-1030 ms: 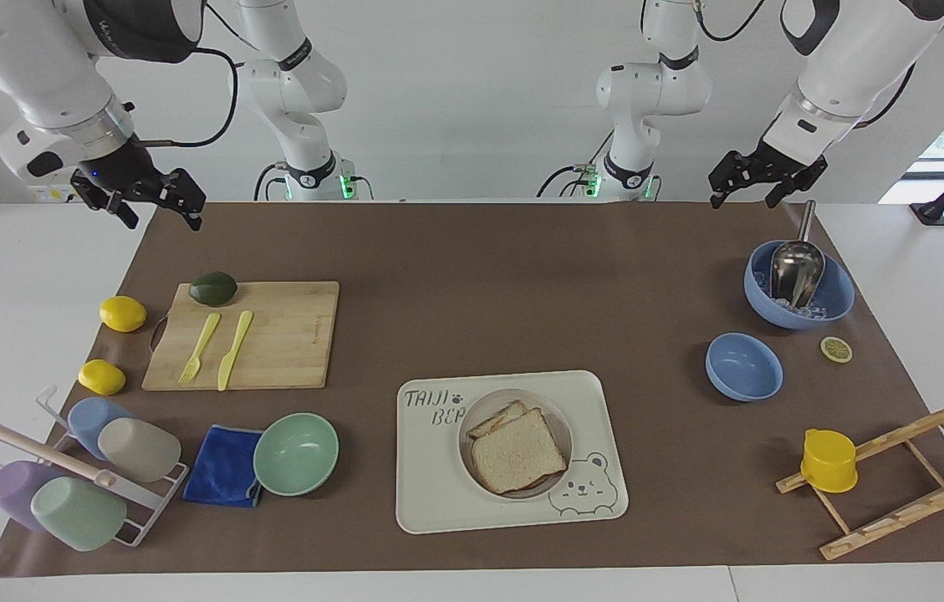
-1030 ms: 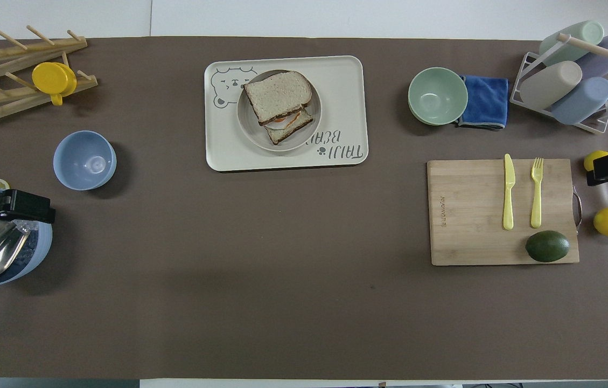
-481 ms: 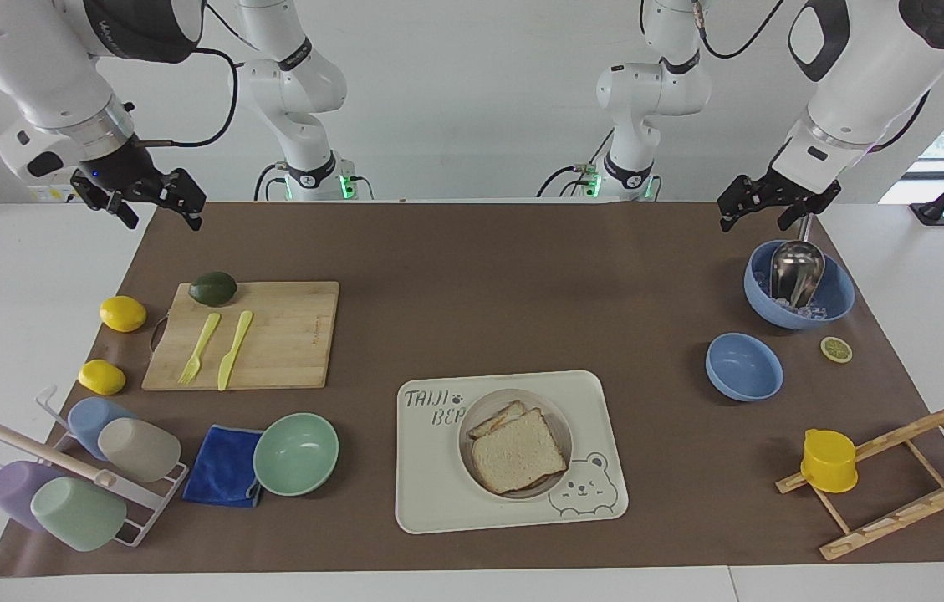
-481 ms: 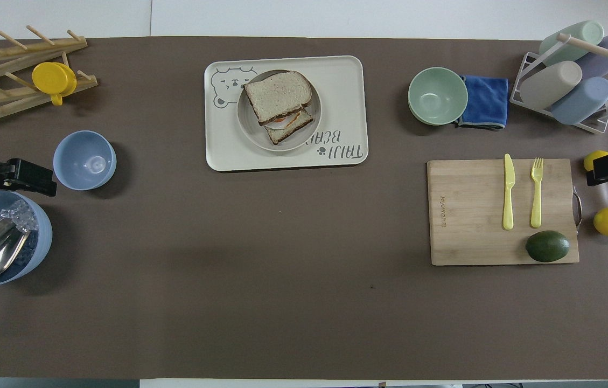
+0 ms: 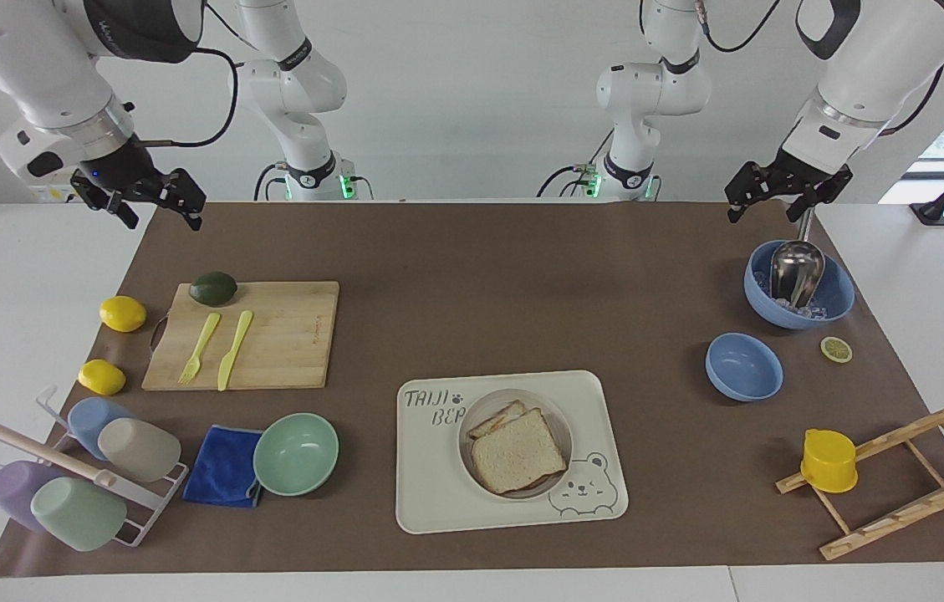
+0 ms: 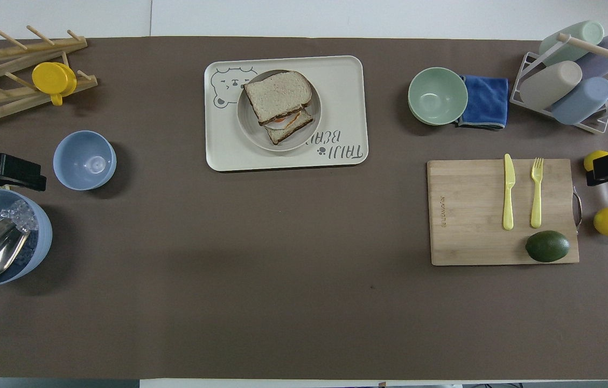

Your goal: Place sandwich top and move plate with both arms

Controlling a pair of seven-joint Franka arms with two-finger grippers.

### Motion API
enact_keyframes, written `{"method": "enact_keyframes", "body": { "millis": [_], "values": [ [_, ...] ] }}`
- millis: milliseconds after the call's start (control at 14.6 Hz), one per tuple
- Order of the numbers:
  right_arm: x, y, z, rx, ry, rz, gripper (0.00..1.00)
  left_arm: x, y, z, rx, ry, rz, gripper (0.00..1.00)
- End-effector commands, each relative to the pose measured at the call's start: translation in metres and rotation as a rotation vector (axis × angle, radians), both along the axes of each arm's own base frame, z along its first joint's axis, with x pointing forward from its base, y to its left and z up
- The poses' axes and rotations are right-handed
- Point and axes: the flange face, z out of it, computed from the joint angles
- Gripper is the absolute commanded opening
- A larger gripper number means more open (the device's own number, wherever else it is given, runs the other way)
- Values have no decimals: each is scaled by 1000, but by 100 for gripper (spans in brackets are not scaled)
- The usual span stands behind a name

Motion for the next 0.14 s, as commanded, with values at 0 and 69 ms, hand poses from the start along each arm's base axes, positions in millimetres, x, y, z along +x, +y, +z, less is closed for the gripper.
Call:
{"method": "enact_keyframes", "body": {
  "millis": [0,69],
  "values": [
    [-1,5,-1,-13,-4,18,100,-3,4,3,13,7,0,100],
    [-1,6,-1,-13,-4,19,100,-3,3,3,13,7,-2,100]
  ]
}}
